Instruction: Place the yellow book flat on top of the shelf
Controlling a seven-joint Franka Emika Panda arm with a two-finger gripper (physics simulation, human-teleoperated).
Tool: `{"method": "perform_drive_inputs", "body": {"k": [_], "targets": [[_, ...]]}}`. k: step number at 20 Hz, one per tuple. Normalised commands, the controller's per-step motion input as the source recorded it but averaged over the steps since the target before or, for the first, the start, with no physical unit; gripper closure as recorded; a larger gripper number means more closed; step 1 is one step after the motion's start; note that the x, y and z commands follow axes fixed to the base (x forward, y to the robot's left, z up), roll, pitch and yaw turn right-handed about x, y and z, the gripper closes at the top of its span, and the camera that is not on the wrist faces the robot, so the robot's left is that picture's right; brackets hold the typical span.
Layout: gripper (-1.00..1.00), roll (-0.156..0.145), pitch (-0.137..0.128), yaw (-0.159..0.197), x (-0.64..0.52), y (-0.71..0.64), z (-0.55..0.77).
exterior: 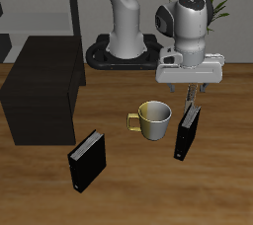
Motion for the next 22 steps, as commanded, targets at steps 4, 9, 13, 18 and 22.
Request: {"method": "perform_drive_inputs", "body": {"k": [4,9,13,18,22], "targets": [[-1.0,0.004,0.047,0.017,0.03,0.03,-0.21],[1.0,0.034,0.041,0.042,0.02,0.07,-0.29],[1.0,0.009,0.043,0.0,0.02,-0.04,-0.16],[1.0,-0.014,-0.007,0.036,0.01,-0.13,0.03],[1.0,0.006,0.025,0.013,-0.04,-0.09,0.18]]}}
